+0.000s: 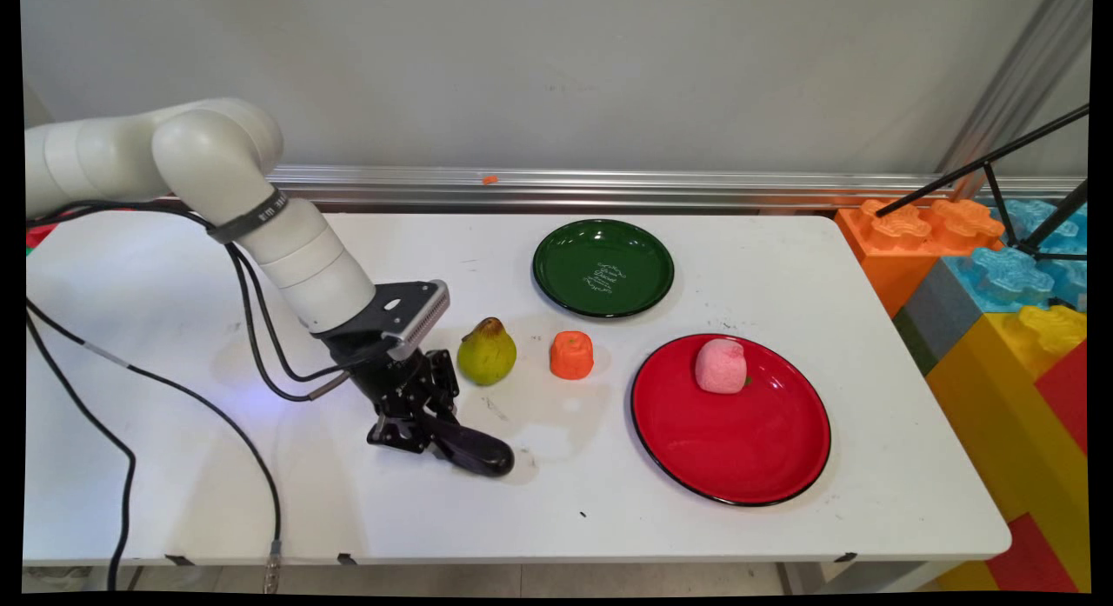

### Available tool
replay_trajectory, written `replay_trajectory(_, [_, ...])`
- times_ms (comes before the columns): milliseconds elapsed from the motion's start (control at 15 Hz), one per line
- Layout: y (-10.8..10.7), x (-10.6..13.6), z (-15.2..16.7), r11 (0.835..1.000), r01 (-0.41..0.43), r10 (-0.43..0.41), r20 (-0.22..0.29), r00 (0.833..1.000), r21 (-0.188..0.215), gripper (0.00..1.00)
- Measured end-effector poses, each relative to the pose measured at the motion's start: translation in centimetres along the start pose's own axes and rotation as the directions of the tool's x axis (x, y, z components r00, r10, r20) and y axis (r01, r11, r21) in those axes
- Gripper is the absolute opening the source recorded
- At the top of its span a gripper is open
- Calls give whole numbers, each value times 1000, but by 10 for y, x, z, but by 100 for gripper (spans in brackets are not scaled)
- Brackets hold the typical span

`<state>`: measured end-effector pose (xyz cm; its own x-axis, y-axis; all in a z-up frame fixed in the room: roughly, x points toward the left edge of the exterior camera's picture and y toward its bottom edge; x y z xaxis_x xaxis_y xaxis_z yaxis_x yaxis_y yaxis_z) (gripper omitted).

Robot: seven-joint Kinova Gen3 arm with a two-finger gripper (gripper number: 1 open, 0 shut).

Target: Place the picked object on the table

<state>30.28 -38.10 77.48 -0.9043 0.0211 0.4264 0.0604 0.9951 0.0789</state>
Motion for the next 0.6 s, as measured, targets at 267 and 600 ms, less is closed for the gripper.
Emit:
replay_trajectory(267, [0,-3,6,1000,1,-1,-17,1000,-7,100])
replay_trajectory(600, [0,0,6,1000,-7,7,-27,1000,-7,100])
